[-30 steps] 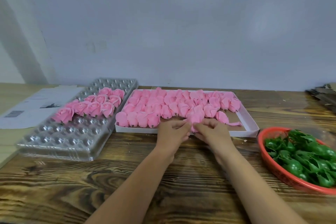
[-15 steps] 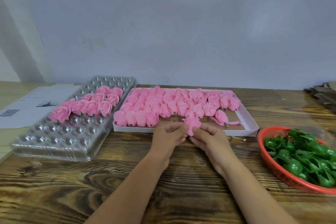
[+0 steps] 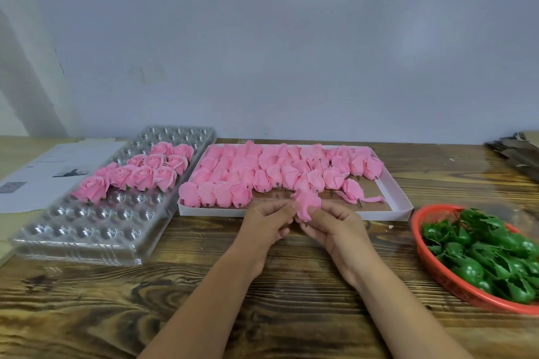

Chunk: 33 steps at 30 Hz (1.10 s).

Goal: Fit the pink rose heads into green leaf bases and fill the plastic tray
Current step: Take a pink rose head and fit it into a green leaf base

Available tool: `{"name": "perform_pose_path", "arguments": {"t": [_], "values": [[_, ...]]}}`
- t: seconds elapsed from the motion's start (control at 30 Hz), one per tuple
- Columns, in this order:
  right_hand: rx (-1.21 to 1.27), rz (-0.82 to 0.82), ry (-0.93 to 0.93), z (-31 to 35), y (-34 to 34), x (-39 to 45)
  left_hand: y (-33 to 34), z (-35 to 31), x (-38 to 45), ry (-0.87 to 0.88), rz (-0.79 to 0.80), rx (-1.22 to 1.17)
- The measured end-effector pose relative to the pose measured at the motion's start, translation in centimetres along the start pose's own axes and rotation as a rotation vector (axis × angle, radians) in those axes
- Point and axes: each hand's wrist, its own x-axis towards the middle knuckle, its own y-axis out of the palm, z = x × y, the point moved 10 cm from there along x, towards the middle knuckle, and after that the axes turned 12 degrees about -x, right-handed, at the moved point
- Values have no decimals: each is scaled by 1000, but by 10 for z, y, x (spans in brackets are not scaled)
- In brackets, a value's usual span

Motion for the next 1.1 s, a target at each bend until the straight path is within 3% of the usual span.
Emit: {"name": "perform_pose_path", "arguments": {"t": [0.13, 0.33, 0.57, 0.8, 0.93, 1.1], "values": [[44, 36, -8, 2, 4, 0, 10, 2, -2, -34, 104, -7], [-78, 233, -32, 3, 27, -9, 36, 3, -14, -24, 301, 103], [-188, 317, -84, 9, 34, -14, 33, 4, -16, -49, 284, 48], [-65, 370, -54, 2, 42, -17, 21, -3, -10, 28, 151, -32], [-185, 195, -141, 5, 34, -12, 13, -6, -6, 53, 82, -133], [-709, -109, -356, 16, 24, -17, 15, 3, -4, 3, 46, -302]]}}
